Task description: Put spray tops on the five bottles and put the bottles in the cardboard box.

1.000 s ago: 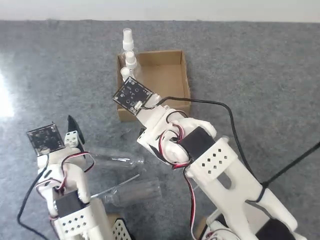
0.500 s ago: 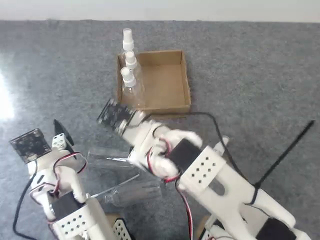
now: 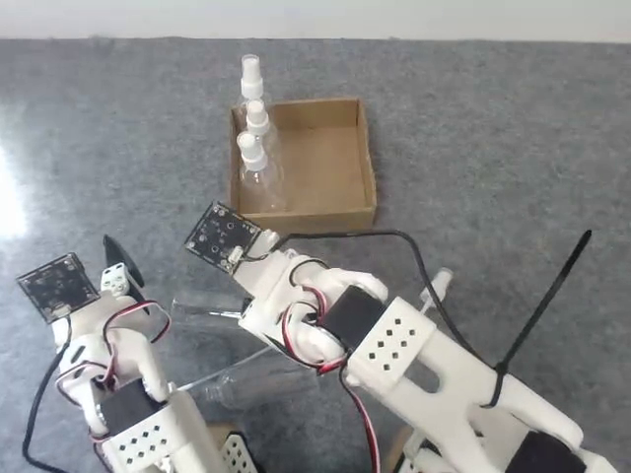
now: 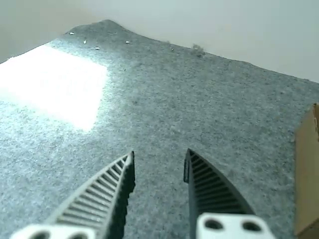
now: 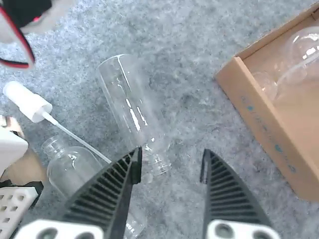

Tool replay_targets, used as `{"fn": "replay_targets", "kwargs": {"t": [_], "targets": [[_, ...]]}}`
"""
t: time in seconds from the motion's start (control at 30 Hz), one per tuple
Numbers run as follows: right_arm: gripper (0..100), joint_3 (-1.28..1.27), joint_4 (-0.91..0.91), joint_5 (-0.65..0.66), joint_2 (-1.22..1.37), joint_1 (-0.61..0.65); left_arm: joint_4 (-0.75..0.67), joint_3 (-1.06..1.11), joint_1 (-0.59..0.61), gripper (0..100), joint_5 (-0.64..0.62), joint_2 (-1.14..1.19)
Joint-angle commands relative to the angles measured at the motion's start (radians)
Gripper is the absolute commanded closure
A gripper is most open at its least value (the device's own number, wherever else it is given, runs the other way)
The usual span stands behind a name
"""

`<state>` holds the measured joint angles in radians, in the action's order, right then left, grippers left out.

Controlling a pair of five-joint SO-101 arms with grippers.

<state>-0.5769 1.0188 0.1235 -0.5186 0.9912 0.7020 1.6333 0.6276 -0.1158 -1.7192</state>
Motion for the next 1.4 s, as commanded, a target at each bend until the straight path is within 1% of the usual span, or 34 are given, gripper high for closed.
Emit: {"fn": "replay_targets", "kwargs": {"t": [0.0,0.07,0.17,0.27,0.43,0.53,0.77,0.9,0.97,1.1,1.27,1.37], "targets": [[82.1,-0.005,-0.024,0.037,-0.035,-0.01,-0.035,-0.038,0.038,85,-0.015,-0.018],[82.0,-0.012,-0.025,0.043,-0.035,-0.007,-0.035,-0.048,0.084,85,-0.026,-0.018],[82.0,-0.015,-0.015,0.069,-0.036,0.022,-0.043,-0.051,0.137,85,-0.094,-0.018],[82.0,-0.032,-0.004,0.092,-0.048,0.056,-0.066,-0.051,0.175,85,-0.109,-0.018],[82.0,-0.011,0.073,0.141,-0.05,0.097,-0.066,-0.051,0.181,85,-0.109,-0.018],[82.0,-0.017,0.084,0.18,-0.05,0.111,-0.066,-0.051,0.181,85,-0.109,-0.018],[82.0,-0.02,0.107,0.187,-0.047,0.113,-0.068,-0.051,0.184,85,-0.107,-0.018],[82.0,-0.02,0.136,0.187,-0.045,0.114,-0.089,-0.058,0.269,85,-0.12,-0.018],[82.0,-0.02,0.139,0.187,-0.038,0.113,-0.104,-0.059,0.319,85,-0.166,-0.018],[82.0,-0.057,0.128,0.187,-0.045,0.119,-0.12,-0.061,0.385,85,-0.198,-0.018],[82.0,-0.127,0.053,0.19,-0.036,0.145,-0.12,-0.062,0.384,85,-0.198,-0.018],[82.0,-0.143,0.002,0.19,-0.035,0.139,-0.12,-0.062,0.387,84,-0.198,-0.018]]}}
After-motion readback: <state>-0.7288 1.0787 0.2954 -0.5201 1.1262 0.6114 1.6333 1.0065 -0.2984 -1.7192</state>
